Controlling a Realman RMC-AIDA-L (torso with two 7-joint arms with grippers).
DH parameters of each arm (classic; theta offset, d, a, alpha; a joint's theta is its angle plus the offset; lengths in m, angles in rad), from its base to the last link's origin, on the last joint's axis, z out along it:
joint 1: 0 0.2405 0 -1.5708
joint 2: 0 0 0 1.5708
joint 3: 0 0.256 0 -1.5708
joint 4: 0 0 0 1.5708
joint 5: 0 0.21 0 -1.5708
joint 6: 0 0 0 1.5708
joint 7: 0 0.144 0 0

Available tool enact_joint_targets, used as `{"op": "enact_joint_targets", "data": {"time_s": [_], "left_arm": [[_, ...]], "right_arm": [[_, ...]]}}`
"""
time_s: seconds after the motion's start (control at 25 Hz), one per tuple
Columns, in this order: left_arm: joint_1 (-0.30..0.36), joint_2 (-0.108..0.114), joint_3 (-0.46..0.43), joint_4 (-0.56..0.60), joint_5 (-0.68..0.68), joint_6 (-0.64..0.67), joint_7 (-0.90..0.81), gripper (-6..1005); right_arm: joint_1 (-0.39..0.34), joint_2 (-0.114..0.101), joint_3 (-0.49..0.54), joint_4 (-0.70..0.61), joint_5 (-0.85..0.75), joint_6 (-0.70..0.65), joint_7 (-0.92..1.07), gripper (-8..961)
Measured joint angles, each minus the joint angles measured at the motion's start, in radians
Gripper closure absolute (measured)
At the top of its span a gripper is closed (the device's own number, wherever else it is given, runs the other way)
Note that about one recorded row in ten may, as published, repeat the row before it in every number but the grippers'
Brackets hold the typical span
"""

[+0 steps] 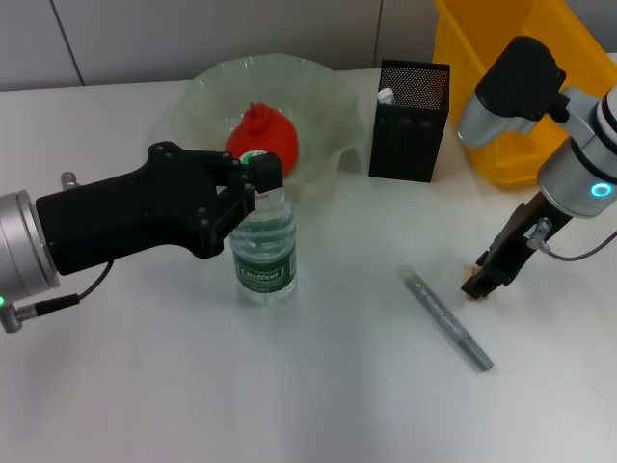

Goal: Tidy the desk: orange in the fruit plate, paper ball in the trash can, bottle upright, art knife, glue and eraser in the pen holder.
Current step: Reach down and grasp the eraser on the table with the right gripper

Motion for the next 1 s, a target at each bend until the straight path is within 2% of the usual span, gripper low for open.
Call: {"op": "enact_joint_targets", "data": {"time_s": [0.28, 0.68, 0.8, 1.0], "left_arm": [[-0.003, 0.0, -0.005, 0.0, 0.0, 0.0, 0.0, 1000], [-0.009, 0.0, -0.009, 0.0, 0.0, 0.0, 0.0, 1000], [-0.009, 0.0, -0.01, 0.0, 0.0, 0.0, 0.0, 1000], [-0.008, 0.0, -0.014, 0.0, 0.0, -0.006, 0.0, 1000]], "right_arm": [[-0.016, 0.002, 0.001, -0.058, 0.021, 0.018, 0.001, 537], [-0.031, 0.001, 0.007, -0.231, 0.08, 0.073, 0.026, 570], [-0.03, 0.0, 0.031, -0.278, 0.08, 0.089, 0.028, 643], [-0.019, 0.0, 0.05, -0.266, 0.082, 0.11, 0.028, 752]]}}
